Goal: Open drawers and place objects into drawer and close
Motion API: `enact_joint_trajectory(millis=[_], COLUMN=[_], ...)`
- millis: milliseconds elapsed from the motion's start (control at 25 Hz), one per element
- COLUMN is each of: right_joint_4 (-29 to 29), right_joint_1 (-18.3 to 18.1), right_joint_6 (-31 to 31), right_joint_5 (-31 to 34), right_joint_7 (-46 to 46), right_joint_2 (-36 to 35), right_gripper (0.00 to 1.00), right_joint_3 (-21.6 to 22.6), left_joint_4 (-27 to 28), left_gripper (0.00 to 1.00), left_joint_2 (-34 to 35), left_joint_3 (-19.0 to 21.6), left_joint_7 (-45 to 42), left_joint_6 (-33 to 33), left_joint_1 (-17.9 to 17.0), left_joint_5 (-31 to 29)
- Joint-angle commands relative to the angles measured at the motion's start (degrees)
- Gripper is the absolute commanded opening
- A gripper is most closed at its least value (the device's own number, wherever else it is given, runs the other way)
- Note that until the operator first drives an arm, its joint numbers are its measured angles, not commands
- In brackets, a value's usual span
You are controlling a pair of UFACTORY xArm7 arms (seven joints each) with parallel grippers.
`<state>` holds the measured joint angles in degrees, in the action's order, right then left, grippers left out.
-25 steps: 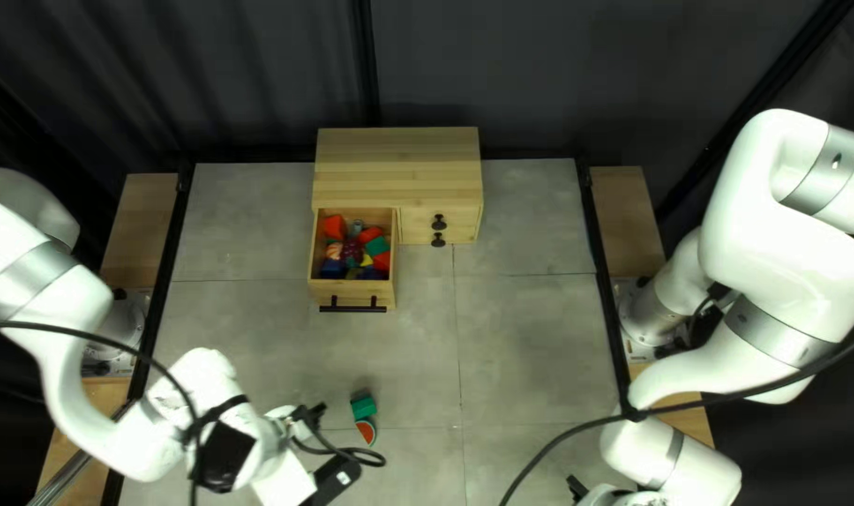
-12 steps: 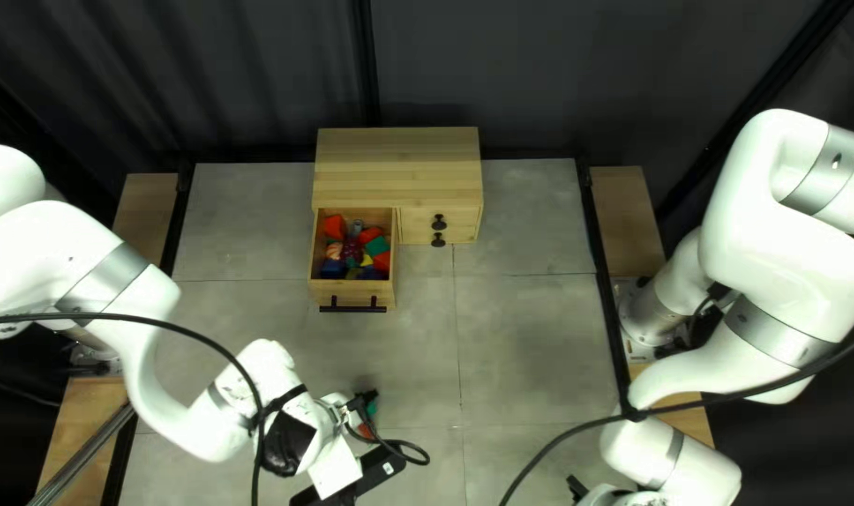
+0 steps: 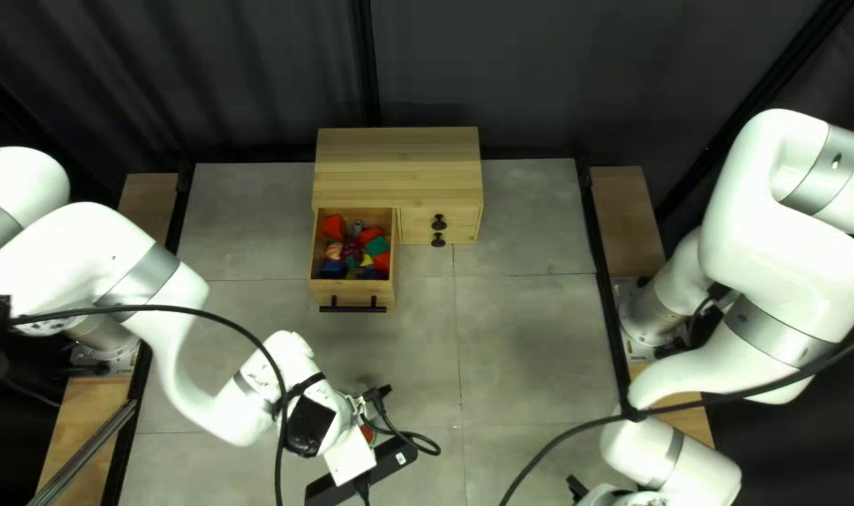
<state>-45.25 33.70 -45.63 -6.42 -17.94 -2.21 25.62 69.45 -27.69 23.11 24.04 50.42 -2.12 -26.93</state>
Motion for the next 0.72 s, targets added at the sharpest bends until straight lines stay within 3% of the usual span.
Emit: enact_joint_trajectory(millis=[40,280,360,400,440,480,720], right_joint_4=[0.0,0.0,0.0,0.0,0.0,0.0,0.0], right_joint_1=[0.0,0.0,0.0,0.0,0.0,0.0,0.0], right_joint_6=[0.0,0.0,0.0,0.0,0.0,0.0,0.0], right_joint_5=[0.0,0.0,0.0,0.0,0.0,0.0,0.0], right_joint_7=[0.0,0.0,0.0,0.0,0.0,0.0,0.0], right_joint_2=[0.0,0.0,0.0,0.0,0.0,0.0,0.0], right_gripper=[1.00,1.00,1.00,1.00,1.00,1.00,1.00], right_joint_3=[0.0,0.0,0.0,0.0,0.0,0.0,0.0], left_joint_4=[1.5,2.8,3.0,2.8,2.7,2.5,0.7], left_gripper=[1.00,1.00,0.95,0.27,0.27,0.00,0.00], left_joint_2=[-2.7,-4.6,-4.9,-4.9,-4.9,-4.7,-1.8], left_joint_3=[0.2,1.5,1.7,1.8,1.9,2.0,2.8], left_joint_7=[3.6,9.9,10.7,10.9,11.0,11.2,11.7], left_joint_6=[-0.4,-0.2,-0.3,-0.5,-0.5,-0.6,0.2], left_joint_1=[1.1,3.4,3.6,3.7,3.7,3.8,4.5], left_joint_5=[0.3,1.8,2.0,2.1,2.2,2.2,3.3])
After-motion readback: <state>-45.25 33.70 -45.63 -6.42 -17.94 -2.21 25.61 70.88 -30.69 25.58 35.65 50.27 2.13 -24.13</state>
